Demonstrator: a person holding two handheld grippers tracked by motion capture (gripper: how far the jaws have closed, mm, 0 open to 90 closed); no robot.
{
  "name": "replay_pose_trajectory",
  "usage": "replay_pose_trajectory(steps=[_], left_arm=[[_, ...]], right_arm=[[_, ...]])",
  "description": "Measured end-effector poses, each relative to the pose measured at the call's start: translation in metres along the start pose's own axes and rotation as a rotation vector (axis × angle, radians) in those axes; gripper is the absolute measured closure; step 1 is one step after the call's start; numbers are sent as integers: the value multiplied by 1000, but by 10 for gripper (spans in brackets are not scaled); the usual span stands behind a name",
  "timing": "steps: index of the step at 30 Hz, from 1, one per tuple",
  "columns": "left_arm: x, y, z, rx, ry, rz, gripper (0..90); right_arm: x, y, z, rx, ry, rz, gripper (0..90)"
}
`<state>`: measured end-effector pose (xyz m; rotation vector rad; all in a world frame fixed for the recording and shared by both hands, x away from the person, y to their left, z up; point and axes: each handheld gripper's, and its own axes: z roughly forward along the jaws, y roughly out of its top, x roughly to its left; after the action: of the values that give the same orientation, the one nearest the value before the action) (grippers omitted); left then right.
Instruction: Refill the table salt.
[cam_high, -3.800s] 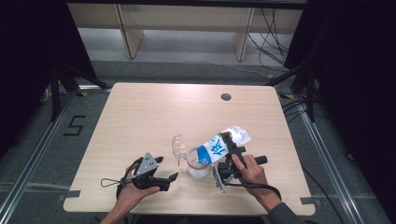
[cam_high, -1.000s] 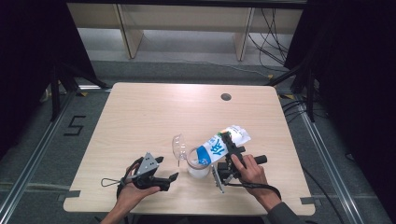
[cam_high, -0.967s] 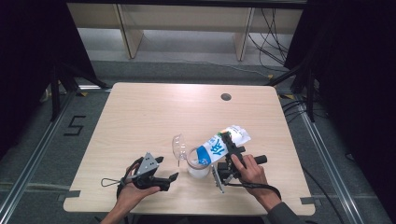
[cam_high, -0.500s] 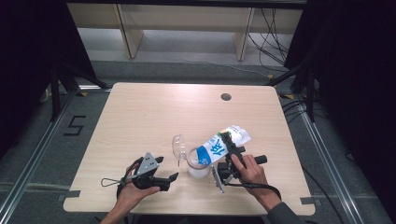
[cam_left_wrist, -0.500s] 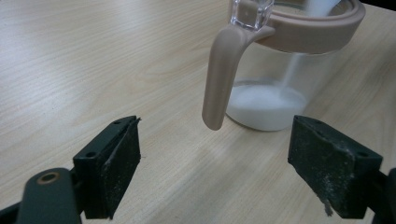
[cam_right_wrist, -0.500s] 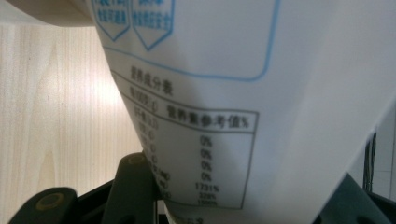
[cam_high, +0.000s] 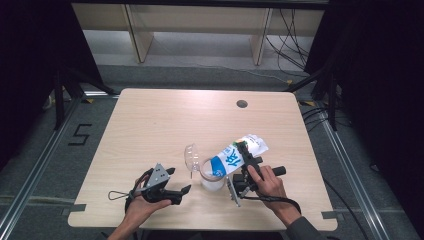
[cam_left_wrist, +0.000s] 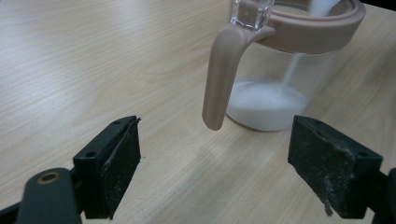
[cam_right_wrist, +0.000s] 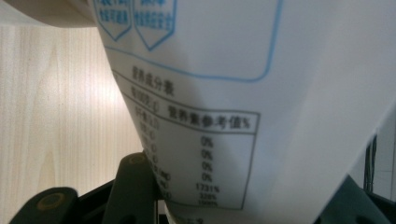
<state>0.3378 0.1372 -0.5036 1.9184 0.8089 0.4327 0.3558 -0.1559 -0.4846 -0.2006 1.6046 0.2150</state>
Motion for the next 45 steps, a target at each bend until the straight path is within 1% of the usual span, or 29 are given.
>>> replay_pose_trajectory(steps=[2, 3, 4, 5, 6, 7, 8, 9, 10, 12, 13, 16, 17, 18, 19, 20, 23, 27, 31, 39, 40, 41, 42, 44, 45], left_arm=[[0, 0, 0, 0, -1, 0, 165], [0, 0, 0, 0, -1, 0, 165], [0, 0, 0, 0, -1, 0, 165], [0, 0, 0, -4, -1, -5, 165], [0, 0, 0, -2, -1, -3, 165], [0, 0, 0, -1, -1, -1, 165], [0, 0, 0, -4, -1, -4, 165], [-1, 0, 0, -5, -1, -6, 165], [-1, 0, 0, -6, 0, -7, 165], [-1, 0, 0, -6, -1, -6, 165], [0, 0, 0, -6, 0, -6, 165], [-1, 0, 0, -6, 0, -8, 165], [-1, 0, 0, -6, 0, -8, 165], [-1, 0, 0, -6, -1, -6, 165], [-1, 0, 0, -5, -1, -7, 165], [-1, 0, 0, -5, -1, -6, 165], [-1, 0, 0, -5, -1, -6, 165], [-1, 0, 0, -5, -1, -6, 165], [0, 0, 0, 1, 0, 1, 165], [0, 0, 0, -1, 0, -1, 165], [0, 0, 0, -1, 0, -1, 165], [0, 0, 0, -1, 0, -2, 165], [0, 0, 0, 0, 1, -2, 165], [0, 0, 0, -1, 1, -2, 165], [0, 0, 0, -1, 1, -2, 165]], right_arm=[[0, 0, 0, 0, 0, -1, 568], [0, 1, -3, 42, 32, 10, 568], [0, 0, -1, 13, 12, -2, 568], [-1, 1, -2, 34, 32, -2, 568], [-1, 0, -1, 20, 17, -3, 568], [0, 0, 1, -13, -10, 0, 568], [-1, 1, -3, 46, 35, 12, 569], [0, 0, -1, 12, 1, 9, 569], [1, 0, 0, -5, -12, 12, 569], [1, 0, 0, -4, -11, 11, 570], [0, 0, 0, -3, 0, -5, 570], [0, 0, 0, 0, 1, -4, 570], [0, 0, -2, 31, 22, 9, 570], [0, 0, -2, 28, 17, 5, 570], [1, 0, 0, 0, -7, 7, 570], [0, 0, -1, 7, 1, 7, 570], [0, 0, -1, 6, -2, 4, 570], [1, 0, -1, 9, -5, 13, 571], [-1, 0, 0, -5, -4, -21, 572], [-1, 0, 0, -10, -11, -27, 573], [0, 0, 0, -7, -12, -18, 573], [0, 0, 0, -3, -8, -20, 573], [-1, 0, 0, -5, -7, -32, 573], [0, 0, 0, -1, -8, -20, 573], [-1, 1, -1, 8, -3, -29, 573]])
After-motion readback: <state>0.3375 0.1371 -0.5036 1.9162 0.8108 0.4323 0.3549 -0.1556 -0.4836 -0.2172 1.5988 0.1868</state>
